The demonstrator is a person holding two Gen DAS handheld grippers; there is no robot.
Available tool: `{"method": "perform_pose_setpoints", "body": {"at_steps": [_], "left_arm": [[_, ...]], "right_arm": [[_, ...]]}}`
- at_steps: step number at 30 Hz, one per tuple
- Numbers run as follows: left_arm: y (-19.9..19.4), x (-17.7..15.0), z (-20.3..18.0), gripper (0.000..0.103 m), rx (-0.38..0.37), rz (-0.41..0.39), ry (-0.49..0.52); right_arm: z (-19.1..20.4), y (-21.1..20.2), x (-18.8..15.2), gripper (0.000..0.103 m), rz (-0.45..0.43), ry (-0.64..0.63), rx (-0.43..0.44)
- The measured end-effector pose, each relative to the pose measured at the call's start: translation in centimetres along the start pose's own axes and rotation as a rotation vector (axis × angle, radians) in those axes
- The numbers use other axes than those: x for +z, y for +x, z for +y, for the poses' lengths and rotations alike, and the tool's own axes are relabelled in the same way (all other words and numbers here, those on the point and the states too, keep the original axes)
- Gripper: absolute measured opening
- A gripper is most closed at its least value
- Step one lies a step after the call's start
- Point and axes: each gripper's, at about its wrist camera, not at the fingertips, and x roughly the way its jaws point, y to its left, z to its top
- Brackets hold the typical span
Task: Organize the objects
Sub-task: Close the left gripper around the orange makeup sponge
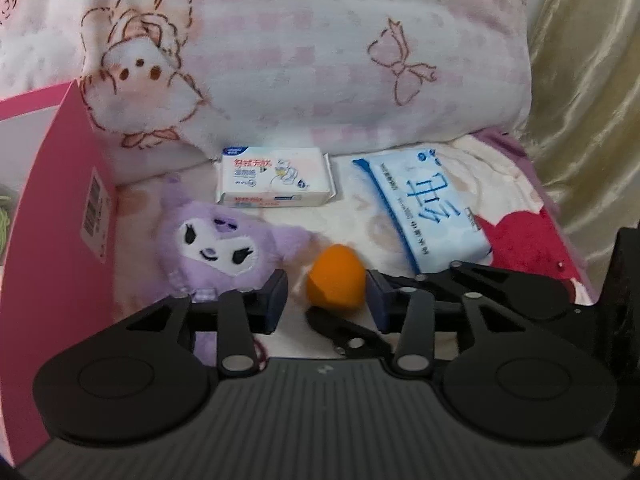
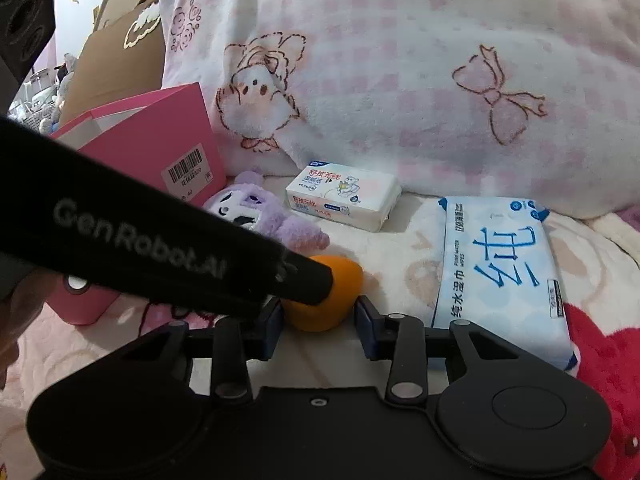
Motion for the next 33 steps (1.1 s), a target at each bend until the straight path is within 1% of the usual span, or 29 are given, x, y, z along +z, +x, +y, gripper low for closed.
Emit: {"method": "perform_pose_setpoints", "body": {"at_steps": [2,3,6,8,10,13,16,21,25,28,30,33], "left_arm": [[0.9,0.1,0.0,0.043,0.011,0.078,-0.01],[1.3,0.0,0.0,0.044,0.008,0.086,-0.024],[2.1,-0.6,0.4,0.042,-0.013,0.058,-0.05],[1.9,-1.1,0.5,0.035,-0.049,0.039,-0.073],[1.5,-1.6,0.2,0.035,-0.058,0.024,-0.051],[0.6,-2.1,0.4,0.035,-0.078,0.05,-0.09],[-0.3,-2.3,0.1,0.034,-0.065,0.08,-0.101],[-2.0,-3.2,-0.1,0.034,-0.042,0.115,-0.102],[-3.8,-3.7,-0.2,0.032,-0.046,0.098,-0.103],[-4.9,-3.9,0.0,0.032,-0.07,0.096,-0.1],[-5.6,-3.7,0.1,0.031,-0.08,0.104,-0.109],[-7.1,-3.7,-0.1,0.031,-0.09,0.084,-0.104]], "right_arm": [[0.3,0.1,-0.2,0.043,-0.005,-0.016,-0.015],[0.5,0.2,-0.4,0.043,-0.007,-0.031,-0.026],[0.6,0.4,-0.5,0.042,-0.013,-0.031,-0.032],[0.9,0.1,-0.6,0.041,-0.014,-0.022,-0.038],[1.3,-0.4,-0.5,0.041,-0.002,-0.036,-0.046],[2.2,-1.2,-0.3,0.04,0.036,-0.08,-0.04],[2.6,-2.0,-0.5,0.04,0.053,-0.045,-0.01],[3.7,-3.3,-0.8,0.04,0.077,-0.002,0.013],[4.2,-4.6,-1.2,0.04,0.047,0.074,0.022],[4.6,-5.5,-1.1,0.04,0.044,0.12,0.022],[5.2,-6.2,-0.6,0.04,0.053,0.098,0.013],[5.8,-7.3,0.2,0.04,0.049,0.066,0.014]]}}
